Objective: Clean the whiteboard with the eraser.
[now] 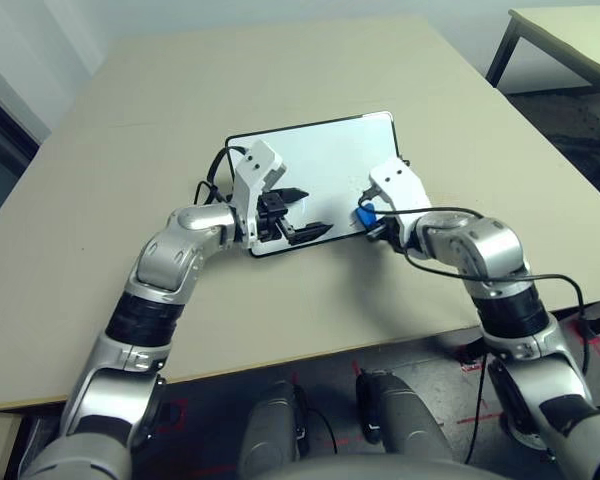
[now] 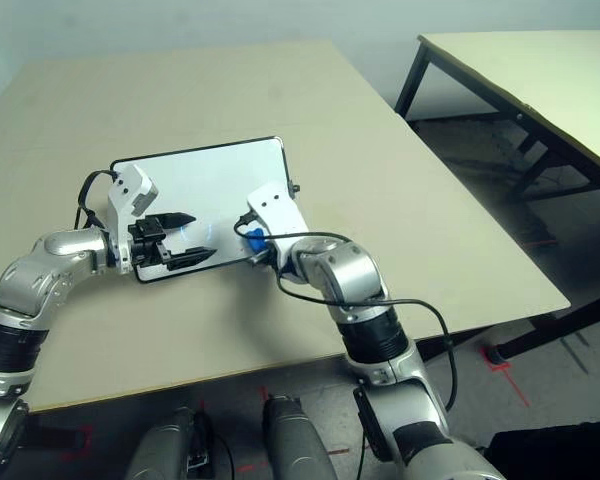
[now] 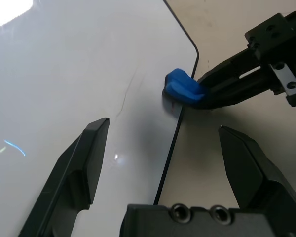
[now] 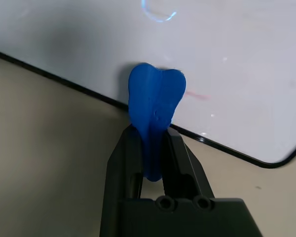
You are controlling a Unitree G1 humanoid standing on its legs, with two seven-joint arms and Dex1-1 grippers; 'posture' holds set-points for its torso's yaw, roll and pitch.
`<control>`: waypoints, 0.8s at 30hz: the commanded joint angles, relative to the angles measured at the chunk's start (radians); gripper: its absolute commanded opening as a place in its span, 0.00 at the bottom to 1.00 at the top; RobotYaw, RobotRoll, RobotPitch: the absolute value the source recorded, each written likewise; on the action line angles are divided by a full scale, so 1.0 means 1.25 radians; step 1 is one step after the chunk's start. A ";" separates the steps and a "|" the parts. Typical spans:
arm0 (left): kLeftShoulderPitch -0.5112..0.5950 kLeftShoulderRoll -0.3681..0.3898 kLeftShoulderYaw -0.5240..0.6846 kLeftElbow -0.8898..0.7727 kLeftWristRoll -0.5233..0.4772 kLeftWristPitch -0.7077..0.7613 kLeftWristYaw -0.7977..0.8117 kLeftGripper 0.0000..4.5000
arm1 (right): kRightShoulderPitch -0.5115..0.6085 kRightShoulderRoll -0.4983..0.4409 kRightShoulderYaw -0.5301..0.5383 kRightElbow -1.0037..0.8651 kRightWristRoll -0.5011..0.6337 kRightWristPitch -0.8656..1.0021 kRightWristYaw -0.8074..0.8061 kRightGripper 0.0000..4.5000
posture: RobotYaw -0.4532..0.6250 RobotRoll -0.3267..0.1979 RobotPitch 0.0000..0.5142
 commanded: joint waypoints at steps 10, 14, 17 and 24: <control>0.021 0.009 -0.007 -0.025 -0.001 0.019 -0.004 1.00 | -0.025 -0.089 -0.007 0.096 -0.018 -0.039 0.020 0.11 | 0.33 0.62 0.26; 0.021 0.006 -0.008 -0.023 0.000 0.018 -0.003 1.00 | -0.027 -0.122 -0.020 0.116 -0.019 -0.051 0.020 0.11 | 0.33 0.62 0.26; 0.019 0.004 -0.010 -0.018 0.001 0.016 -0.005 1.00 | -0.027 -0.114 -0.021 0.103 -0.012 -0.040 0.019 0.11 | 0.32 0.62 0.26; 0.012 0.000 -0.012 -0.011 0.002 0.014 -0.006 1.00 | -0.018 -0.036 0.001 0.030 0.013 0.012 0.010 0.11 | 0.33 0.62 0.27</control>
